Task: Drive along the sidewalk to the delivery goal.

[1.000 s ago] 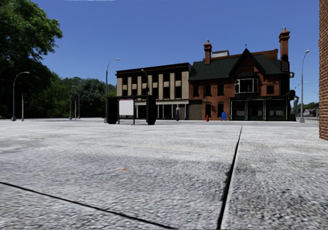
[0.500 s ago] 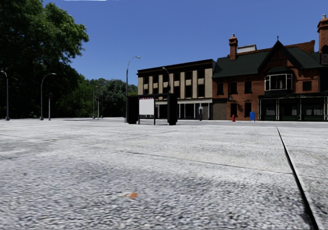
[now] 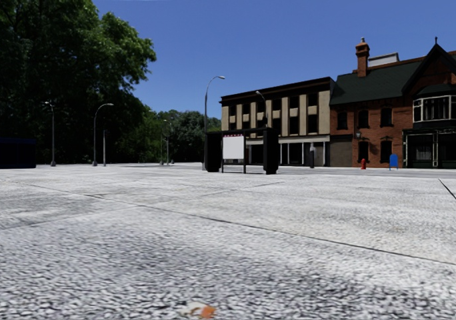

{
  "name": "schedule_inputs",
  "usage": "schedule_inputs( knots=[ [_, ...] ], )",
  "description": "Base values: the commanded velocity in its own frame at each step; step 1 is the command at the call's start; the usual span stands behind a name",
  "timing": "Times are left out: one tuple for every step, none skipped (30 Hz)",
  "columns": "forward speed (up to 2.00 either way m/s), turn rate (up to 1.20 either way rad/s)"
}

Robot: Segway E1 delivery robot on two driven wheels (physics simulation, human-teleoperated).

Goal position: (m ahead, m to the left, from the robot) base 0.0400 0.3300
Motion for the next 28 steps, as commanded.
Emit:
schedule_inputs(
  knots=[
    [0.00,0.00],
    [0.00,0.00],
    [0.00,0.00],
    [0.00,0.00],
    [0.00,0.00],
    [0.00,0.00],
    [0.00,0.00],
    [0.00,0.00],
    [0.00,0.00],
    [0.00,0.00],
    [0.00,0.00],
    [0.00,0.00],
    [0.00,0.00],
    [0.00,0.00],
    [0.00,0.00],
    [0.00,0.00],
    [0.00,0.00],
    [0.00,0.00],
    [0.00,0.00],
    [0.00,0.00],
    [0.00,0.00],
    [0.00,0.00],
    [0.00,0.00],
    [0.00,0.00],
    [0.00,0.00],
    [0.00,0.00],
    [0.00,0.00],
    [0.00,0.00]
  ],
)
